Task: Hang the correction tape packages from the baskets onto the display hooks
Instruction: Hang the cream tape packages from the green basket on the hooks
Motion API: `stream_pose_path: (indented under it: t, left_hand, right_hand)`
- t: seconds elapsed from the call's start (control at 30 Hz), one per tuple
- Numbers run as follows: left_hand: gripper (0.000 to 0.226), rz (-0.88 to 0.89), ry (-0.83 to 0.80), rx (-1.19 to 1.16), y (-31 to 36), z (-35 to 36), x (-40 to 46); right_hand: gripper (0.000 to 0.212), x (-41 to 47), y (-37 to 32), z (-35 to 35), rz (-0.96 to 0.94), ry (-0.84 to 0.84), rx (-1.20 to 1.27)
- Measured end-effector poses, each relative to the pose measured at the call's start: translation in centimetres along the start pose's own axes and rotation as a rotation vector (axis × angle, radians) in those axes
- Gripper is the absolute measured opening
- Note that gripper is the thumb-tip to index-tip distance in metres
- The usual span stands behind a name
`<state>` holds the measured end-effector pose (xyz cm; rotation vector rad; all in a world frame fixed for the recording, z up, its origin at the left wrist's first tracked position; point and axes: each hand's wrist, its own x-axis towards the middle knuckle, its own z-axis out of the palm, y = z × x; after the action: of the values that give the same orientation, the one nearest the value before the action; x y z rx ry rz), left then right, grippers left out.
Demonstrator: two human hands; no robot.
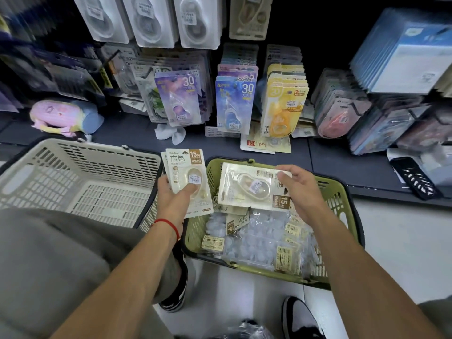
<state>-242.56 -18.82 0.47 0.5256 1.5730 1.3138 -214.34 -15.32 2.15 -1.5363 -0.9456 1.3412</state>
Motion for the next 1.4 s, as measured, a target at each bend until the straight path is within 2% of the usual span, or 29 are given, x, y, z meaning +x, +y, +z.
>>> stream_pose_path:
  t: [0.1, 0.2, 0.27, 0.3, 0.33, 0.4, 0.5, 0.57, 0.63, 0.7, 0.8, 0.9, 0.97, 1.03, 1.2, 1.33, 1.4]
  left_hand:
    - [0.042, -0.043, -0.092, 0.051, 0.4, 0.0, -0.2]
    - [0.043, -0.252, -0.328, 0.064, 0.9, -0.1, -0.3]
    - [0.042, -0.415, -0.528, 0.054, 1.0, 0.1, -1.1]
    - [0.038, -0.443, -0.618, 0.080, 0.9, 0.4, -1.7]
    - [0.038, -0.438, -0.694, 0.113, 0.6, 0.7, -2.2]
    - [0.052, -0.393, -0.759, 0.203, -0.1, 1.0, -3.1]
    - [0.062, -0.333, -0.740, 0.257, -0.7, 0.9, -3.6]
    - [0.055, -0.287, -0.594, 0.180, -0.4, 0.3, -3.0]
    - [0.047, -0.254, -0.352, 0.045, 0.3, -0.5, -2.0]
    - [0.048, -0.195, -0.149, -0.047, 1.0, -1.6, -0.8]
    - [0.053, -0.122, -0.010, -0.053, 1.5, -2.4, -0.2]
    - [0.063, -0.109, -0.057, 0.013, 0.9, -1.9, -1.2]
    - [0.073, -0.102, -0.137, 0.037, 0.6, -0.9, -2.0]
    - [0.083, -0.072, -0.201, 0.025, 0.9, 0.4, -2.5]
    - [0.086, 0.121, -0.216, 0.091, 6.3, 4.4, -2.5]
    - [0.083, 0.293, -0.313, 0.098, 12.7, 7.7, -2.6]
    - [0.074, 0.345, -0.385, 0.081, 16.0, 8.7, -2.4]
  right_hand:
    - [0.015, -0.3, -1.3, -0.3, -0.062, -0.178, -0.066]
    - [0.013, -0.7, -3.1, 0.5, -0.090, -0.308, -0.355]
    - [0.016, -1.1, -3.6, 2.0, -0.147, -0.305, -0.551]
    - [0.018, -1.3, -3.7, 3.0, -0.205, -0.269, -0.620]
    - [0.020, -1.5, -3.7, 4.0, -0.279, -0.219, -0.680]
    - [0.020, -1.6, -3.3, 5.8, -0.425, -0.141, -0.773]
    - [0.015, -1.3, -2.4, 7.3, -0.504, -0.136, -0.688]
    - [0.015, -0.4, -1.9, 6.5, -0.468, -0.013, -0.518]
    - [0.016, 1.1, -1.2, 4.7, -0.382, 0.084, -0.615]
    - [0.016, 2.0, 0.4, 3.4, -0.271, 0.051, -0.817]
    - [0.013, 1.3, 3.3, 4.4, -0.195, -0.010, -0.854]
    - [0.016, -0.4, 4.3, 7.2, -0.162, -0.127, -0.572]
    - [0.029, -1.1, 3.4, 9.0, -0.093, -0.270, -0.407]
    - [0.044, -1.6, 1.9, 9.8, -0.126, -0.332, -0.384]
    - [0.038, -2.0, -4.7, 7.6, -0.288, -0.321, -0.313]
    - [0.028, -1.5, -11.3, 6.3, -0.398, -0.266, -0.274]
    - [0.028, -1.0, -14.5, 6.0, -0.433, -0.218, -0.260]
